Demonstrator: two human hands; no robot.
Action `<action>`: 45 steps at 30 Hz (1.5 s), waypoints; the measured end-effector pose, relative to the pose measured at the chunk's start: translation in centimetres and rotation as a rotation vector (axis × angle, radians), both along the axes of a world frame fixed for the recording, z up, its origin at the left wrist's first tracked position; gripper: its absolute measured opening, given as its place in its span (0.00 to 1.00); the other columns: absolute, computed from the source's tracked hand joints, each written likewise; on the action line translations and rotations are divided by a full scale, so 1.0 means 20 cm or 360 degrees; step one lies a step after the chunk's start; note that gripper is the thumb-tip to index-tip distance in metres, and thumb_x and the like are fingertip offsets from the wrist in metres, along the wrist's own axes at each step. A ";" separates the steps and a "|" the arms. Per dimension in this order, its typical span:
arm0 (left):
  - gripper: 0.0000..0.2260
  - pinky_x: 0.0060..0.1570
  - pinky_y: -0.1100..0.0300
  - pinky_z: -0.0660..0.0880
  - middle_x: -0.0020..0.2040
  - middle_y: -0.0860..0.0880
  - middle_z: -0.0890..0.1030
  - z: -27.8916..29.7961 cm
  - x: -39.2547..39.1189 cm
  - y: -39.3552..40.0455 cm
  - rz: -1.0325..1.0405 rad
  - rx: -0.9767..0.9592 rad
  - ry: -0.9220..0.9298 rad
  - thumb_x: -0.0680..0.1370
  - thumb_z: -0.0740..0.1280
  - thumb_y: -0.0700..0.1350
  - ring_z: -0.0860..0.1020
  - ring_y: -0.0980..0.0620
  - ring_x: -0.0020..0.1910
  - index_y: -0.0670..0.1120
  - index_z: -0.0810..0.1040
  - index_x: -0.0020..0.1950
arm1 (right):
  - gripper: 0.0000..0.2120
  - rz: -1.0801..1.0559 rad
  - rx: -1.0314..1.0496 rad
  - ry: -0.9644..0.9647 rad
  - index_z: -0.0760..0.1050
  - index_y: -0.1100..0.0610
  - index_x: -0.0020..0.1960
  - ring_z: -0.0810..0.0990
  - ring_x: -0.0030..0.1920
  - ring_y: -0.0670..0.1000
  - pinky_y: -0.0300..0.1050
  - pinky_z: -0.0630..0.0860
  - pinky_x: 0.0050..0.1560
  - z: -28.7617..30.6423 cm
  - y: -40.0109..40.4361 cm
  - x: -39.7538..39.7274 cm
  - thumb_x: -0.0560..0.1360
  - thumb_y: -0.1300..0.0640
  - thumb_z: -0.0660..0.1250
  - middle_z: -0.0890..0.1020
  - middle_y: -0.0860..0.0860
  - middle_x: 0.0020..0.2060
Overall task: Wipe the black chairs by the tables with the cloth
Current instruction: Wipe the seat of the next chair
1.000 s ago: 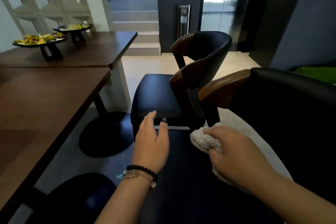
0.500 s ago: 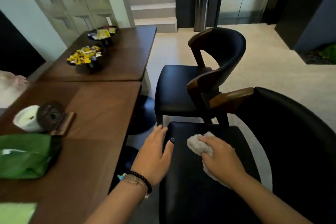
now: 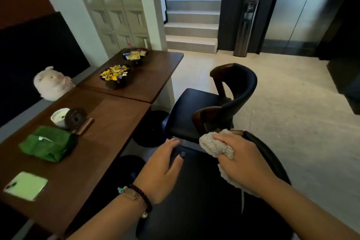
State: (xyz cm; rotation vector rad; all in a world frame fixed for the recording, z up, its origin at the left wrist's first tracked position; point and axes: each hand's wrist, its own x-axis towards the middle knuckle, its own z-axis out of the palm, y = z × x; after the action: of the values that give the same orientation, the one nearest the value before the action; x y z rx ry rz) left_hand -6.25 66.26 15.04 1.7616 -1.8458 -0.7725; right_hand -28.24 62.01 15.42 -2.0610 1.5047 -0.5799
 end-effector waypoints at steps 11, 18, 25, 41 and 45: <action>0.22 0.68 0.68 0.50 0.70 0.69 0.55 0.01 -0.49 0.23 -0.0022 0.0237 0.0143 0.81 0.55 0.58 0.51 0.70 0.70 0.62 0.55 0.75 | 0.06 -0.0308 0.0195 -0.0344 0.76 0.32 0.44 0.78 0.41 0.29 0.25 0.70 0.36 0.12 0.04 -0.71 0.75 0.45 0.65 0.80 0.27 0.38; 0.23 0.66 0.67 0.56 0.73 0.60 0.61 -0.16 -0.69 0.23 0.0258 0.0365 0.0427 0.82 0.57 0.55 0.59 0.62 0.69 0.55 0.57 0.76 | 0.09 -0.0590 0.0346 -0.0280 0.74 0.37 0.40 0.76 0.37 0.34 0.35 0.70 0.37 -0.16 -0.03 -0.83 0.76 0.50 0.64 0.79 0.34 0.35; 0.33 0.68 0.56 0.67 0.76 0.54 0.60 -0.51 -0.87 0.03 0.0597 0.0640 0.0991 0.80 0.64 0.47 0.64 0.55 0.71 0.55 0.48 0.79 | 0.04 -0.0689 0.0532 -0.0241 0.77 0.41 0.47 0.78 0.41 0.44 0.40 0.71 0.42 -0.56 -0.28 -0.96 0.77 0.49 0.65 0.81 0.43 0.42; 0.39 0.68 0.58 0.64 0.77 0.47 0.62 -1.53 -1.43 -0.41 0.1383 0.1236 0.1437 0.79 0.64 0.56 0.67 0.49 0.71 0.55 0.39 0.78 | 0.30 -0.0562 0.1472 -0.0545 0.79 0.52 0.54 0.86 0.42 0.53 0.54 0.83 0.48 -1.12 -0.59 -1.08 0.53 0.47 0.81 0.86 0.51 0.41; 0.40 0.65 0.61 0.58 0.76 0.50 0.61 -1.65 -1.43 -0.45 0.1285 0.1425 0.1354 0.74 0.61 0.68 0.63 0.49 0.73 0.54 0.48 0.79 | 0.24 -0.0520 0.1635 -0.0670 0.80 0.57 0.50 0.85 0.39 0.56 0.50 0.82 0.40 -1.15 -0.61 -1.10 0.56 0.53 0.78 0.85 0.55 0.37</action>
State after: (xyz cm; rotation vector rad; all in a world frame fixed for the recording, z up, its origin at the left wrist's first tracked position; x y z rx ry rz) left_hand -34.95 57.25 -18.04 1.9065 -0.1482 -1.7333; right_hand -50.17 49.80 -7.61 -0.8644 1.4340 -0.2283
